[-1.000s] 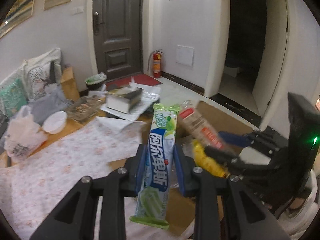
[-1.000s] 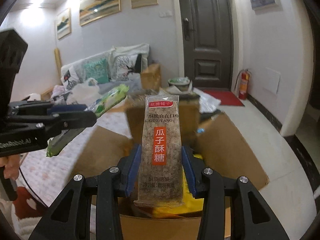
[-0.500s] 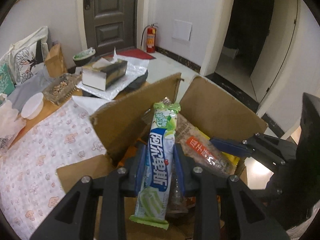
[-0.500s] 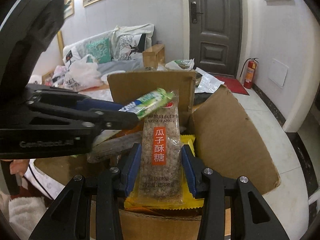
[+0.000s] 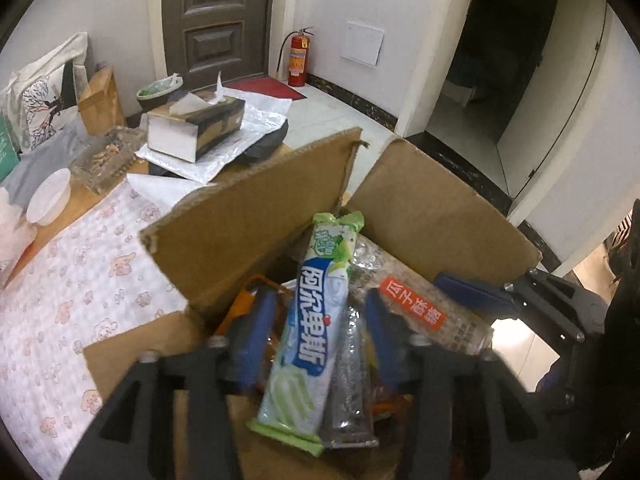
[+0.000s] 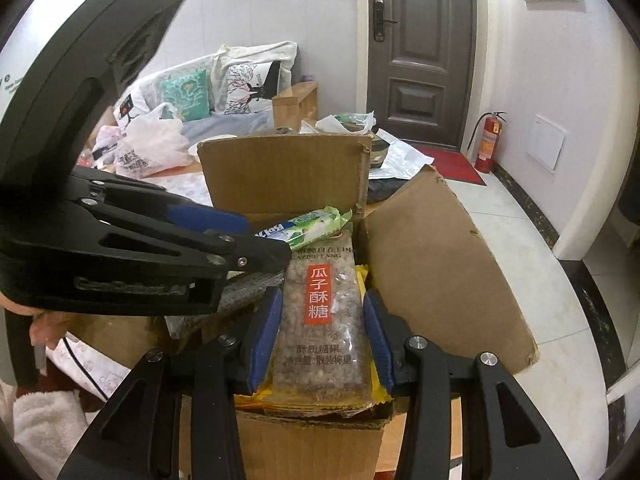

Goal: Organize snacks

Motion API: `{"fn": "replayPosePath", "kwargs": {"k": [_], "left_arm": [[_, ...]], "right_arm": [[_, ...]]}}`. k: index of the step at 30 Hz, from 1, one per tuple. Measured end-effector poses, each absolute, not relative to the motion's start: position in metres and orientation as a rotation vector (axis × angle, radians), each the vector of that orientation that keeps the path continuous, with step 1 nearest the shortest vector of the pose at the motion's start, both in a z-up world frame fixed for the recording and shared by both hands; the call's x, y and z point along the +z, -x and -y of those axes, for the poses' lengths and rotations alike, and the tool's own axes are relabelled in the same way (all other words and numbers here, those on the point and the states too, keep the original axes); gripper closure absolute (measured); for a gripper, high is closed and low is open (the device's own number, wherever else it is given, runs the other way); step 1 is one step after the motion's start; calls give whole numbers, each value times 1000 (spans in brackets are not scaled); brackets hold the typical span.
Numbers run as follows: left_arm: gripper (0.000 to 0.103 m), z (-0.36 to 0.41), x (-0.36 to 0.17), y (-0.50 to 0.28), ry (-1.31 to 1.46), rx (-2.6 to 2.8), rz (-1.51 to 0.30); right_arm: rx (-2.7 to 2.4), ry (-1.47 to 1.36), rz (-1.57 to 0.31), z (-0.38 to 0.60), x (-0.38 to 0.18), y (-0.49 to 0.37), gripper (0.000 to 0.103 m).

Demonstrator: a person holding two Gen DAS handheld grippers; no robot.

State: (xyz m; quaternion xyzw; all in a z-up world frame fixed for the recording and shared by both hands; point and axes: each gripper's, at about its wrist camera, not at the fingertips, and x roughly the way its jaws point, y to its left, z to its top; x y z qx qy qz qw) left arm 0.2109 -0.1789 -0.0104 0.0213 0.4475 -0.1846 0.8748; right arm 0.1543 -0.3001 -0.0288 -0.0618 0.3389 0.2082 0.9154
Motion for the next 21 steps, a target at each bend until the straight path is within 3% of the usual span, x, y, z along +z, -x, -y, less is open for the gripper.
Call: {"fn": "replayPosePath", "kwargs": {"k": [4, 8, 11, 16, 21], "left_arm": [[45, 173, -6, -206, -36, -390, -916], [29, 162, 12, -190, -16, -395, -820], [17, 149, 28, -172, -8, -364, -727], [12, 114, 53, -129, 17, -221, -577], [6, 81, 68, -87, 23, -11, -451]], "right_arm": [[425, 122, -682, 301, -24, -151, 56], [419, 117, -663, 304, -19, -148, 55], [438, 98, -626, 306, -12, -141, 43], [499, 68, -493, 306, 6, -124, 26], [560, 36, -356, 295, 23, -104, 18]]}}
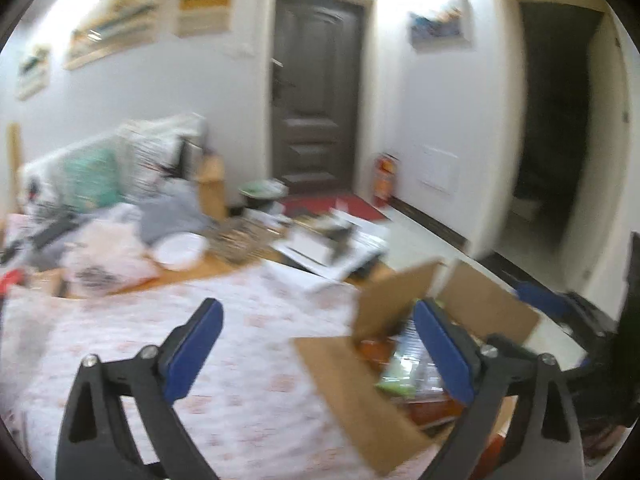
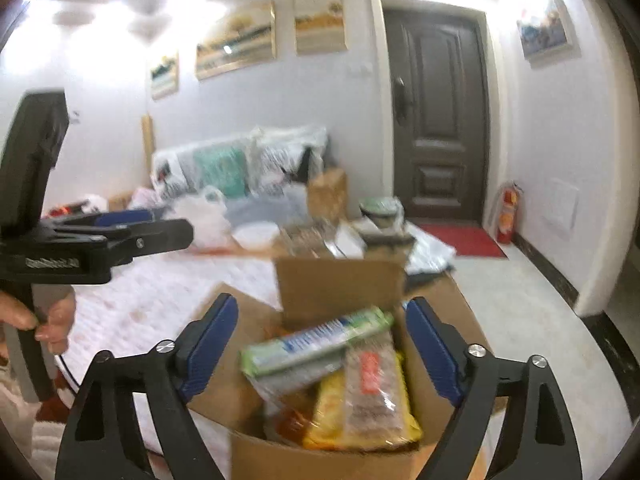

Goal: Organize snacks

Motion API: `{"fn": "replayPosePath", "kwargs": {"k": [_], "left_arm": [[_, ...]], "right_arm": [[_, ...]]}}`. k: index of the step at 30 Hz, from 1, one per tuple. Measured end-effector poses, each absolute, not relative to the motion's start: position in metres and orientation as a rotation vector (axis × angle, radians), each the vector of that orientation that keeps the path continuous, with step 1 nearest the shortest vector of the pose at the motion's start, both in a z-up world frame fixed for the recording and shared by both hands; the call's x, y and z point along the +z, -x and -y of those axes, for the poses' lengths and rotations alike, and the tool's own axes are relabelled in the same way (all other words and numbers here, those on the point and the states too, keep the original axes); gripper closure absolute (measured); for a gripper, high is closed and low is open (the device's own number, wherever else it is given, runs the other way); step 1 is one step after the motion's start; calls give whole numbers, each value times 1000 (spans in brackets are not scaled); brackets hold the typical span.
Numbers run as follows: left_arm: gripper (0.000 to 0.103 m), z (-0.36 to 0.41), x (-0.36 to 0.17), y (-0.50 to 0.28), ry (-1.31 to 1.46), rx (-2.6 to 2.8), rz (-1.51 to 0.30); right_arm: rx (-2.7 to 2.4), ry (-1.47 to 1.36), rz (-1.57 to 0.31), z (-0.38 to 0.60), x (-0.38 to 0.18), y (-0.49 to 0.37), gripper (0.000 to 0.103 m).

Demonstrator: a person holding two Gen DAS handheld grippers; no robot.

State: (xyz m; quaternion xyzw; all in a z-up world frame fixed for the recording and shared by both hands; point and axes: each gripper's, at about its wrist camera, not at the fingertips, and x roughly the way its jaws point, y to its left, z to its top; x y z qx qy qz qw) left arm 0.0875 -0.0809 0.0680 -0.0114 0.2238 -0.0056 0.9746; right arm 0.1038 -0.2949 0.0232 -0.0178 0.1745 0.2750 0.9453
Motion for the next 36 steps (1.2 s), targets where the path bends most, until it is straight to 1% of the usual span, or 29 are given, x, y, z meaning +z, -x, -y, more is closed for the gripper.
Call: {"fn": "replayPosePath", "kwargs": {"k": [2, 3, 4, 5, 8, 17, 36], "left_arm": [[6, 67, 70, -72, 28, 58, -423], [6, 61, 70, -67, 33, 75, -417], [6, 54, 68, -60, 39, 99, -410], [6, 49, 67, -55, 37, 117, -408], [6, 37, 58, -44, 22, 165, -407], [6, 14, 29, -38, 61, 196, -435], [6, 18, 31, -36, 73, 167, -437]], "right_arm": [[591, 37, -295, 289, 27, -90, 16], [598, 39, -274, 286, 29, -87, 11], [610, 40, -248, 282, 30, -82, 3], [623, 37, -226, 279, 31, -78, 0], [651, 33, -185, 267, 30, -67, 0], [665, 77, -273, 235, 18, -62, 0], [653, 69, -273, 240, 18, -64, 0]]}}
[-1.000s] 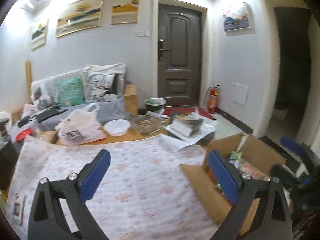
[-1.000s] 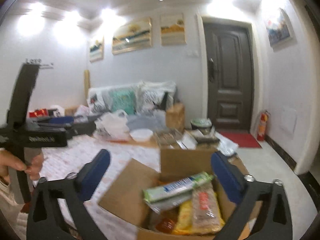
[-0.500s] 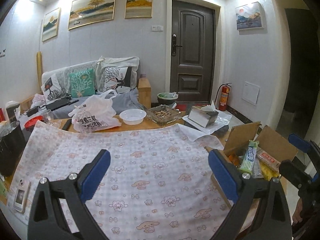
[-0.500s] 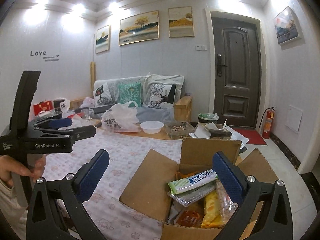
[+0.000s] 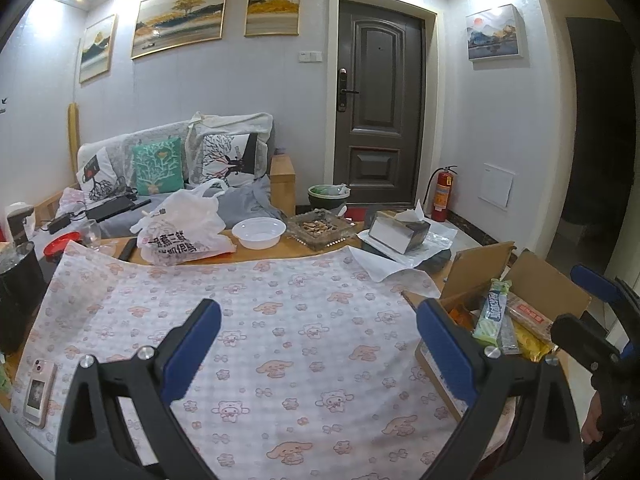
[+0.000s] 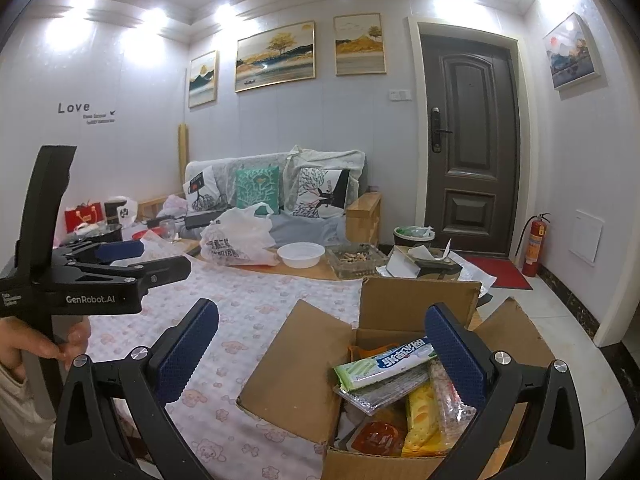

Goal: Organize snacks

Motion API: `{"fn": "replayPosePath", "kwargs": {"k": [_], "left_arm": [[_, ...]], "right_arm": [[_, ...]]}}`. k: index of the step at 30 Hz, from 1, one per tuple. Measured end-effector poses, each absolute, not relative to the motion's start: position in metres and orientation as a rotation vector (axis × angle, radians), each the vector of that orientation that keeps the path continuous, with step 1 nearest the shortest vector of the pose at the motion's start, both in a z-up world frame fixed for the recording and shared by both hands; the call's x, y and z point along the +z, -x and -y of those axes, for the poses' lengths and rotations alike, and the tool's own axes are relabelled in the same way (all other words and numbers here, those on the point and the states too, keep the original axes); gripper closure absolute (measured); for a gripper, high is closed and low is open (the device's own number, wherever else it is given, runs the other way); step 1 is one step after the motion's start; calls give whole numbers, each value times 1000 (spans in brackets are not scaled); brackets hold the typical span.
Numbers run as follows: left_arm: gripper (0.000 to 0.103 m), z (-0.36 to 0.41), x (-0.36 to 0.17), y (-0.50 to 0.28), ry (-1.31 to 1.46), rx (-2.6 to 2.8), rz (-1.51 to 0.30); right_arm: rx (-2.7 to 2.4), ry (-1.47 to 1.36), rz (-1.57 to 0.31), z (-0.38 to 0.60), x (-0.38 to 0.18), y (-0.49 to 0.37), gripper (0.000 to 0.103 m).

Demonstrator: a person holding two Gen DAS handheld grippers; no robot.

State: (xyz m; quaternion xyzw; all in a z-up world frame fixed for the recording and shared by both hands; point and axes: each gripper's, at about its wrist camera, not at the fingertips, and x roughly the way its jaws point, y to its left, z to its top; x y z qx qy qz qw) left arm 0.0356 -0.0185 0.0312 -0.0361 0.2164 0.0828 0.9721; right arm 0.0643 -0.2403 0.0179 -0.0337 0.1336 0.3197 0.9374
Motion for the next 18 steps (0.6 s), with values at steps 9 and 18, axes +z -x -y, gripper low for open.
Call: {"fn": "replayPosePath", "kwargs": {"k": [9, 18], "left_arm": [[6, 17, 31, -36, 77, 160, -439], [6, 17, 31, -36, 76, 154, -440]], "right_arm": [[649, 67, -270, 242, 18, -63, 0], [650, 69, -271, 243, 18, -63, 0]]}}
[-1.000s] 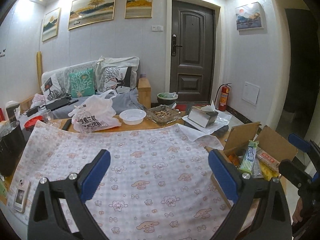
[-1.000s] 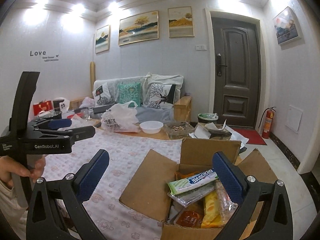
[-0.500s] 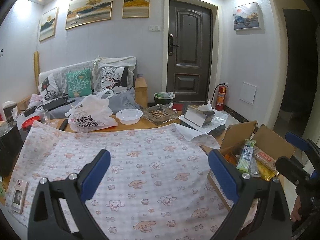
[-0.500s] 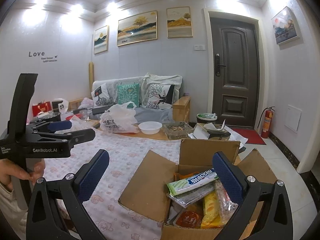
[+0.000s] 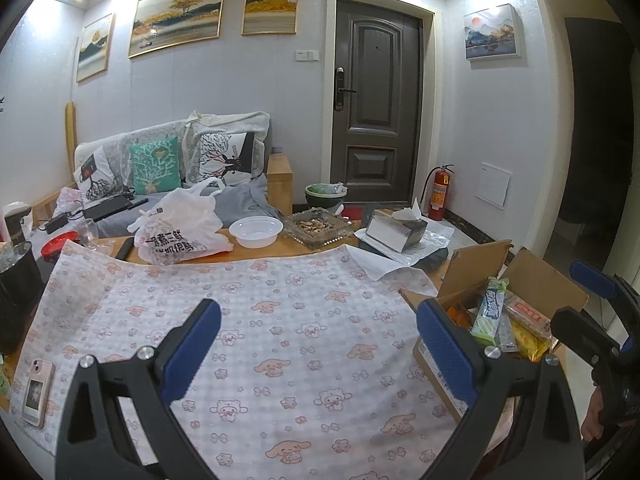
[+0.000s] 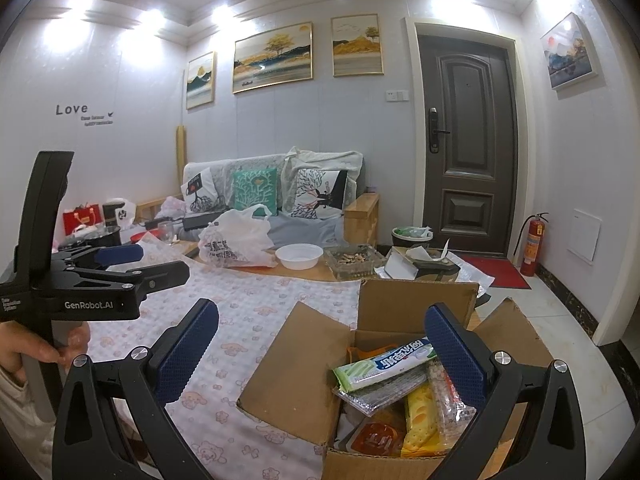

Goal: Organize snacks

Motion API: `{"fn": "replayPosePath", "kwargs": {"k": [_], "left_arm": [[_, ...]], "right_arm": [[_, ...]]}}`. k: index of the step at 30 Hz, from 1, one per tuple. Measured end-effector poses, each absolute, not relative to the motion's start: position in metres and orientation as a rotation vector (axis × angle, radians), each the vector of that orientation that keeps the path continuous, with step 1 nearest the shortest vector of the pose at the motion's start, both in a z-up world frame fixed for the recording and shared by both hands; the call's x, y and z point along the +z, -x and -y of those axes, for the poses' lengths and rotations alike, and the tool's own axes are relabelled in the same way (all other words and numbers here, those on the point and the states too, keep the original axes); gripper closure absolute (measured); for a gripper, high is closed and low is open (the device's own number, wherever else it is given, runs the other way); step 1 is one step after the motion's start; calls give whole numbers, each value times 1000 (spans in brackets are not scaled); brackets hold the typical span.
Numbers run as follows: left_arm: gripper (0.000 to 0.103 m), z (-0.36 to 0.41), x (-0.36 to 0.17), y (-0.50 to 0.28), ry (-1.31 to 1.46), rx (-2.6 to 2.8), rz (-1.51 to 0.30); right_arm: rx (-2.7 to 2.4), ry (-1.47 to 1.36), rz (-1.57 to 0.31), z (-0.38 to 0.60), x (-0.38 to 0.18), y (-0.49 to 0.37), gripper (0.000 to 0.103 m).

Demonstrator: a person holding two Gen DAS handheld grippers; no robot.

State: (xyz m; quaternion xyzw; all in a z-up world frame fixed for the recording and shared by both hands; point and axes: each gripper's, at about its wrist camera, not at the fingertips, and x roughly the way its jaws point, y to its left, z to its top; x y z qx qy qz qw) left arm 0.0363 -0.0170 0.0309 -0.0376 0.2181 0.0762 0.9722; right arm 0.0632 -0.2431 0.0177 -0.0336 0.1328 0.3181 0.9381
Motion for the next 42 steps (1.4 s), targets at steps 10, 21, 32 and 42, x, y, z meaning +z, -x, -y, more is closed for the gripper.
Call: {"fn": "replayPosePath", "kwargs": {"k": [10, 21, 32, 42], "left_arm": [[6, 16, 31, -36, 74, 148, -439], [6, 16, 31, -36, 72, 146, -440], [6, 16, 31, -36, 72, 145, -441], [6, 16, 30, -37, 73, 133, -446]], "right_arm": [[644, 63, -273, 242, 19, -62, 0], [646, 64, -273, 243, 19, -63, 0], [645, 64, -273, 243, 19, -63, 0], [643, 63, -274, 243, 20, -63, 0]]}}
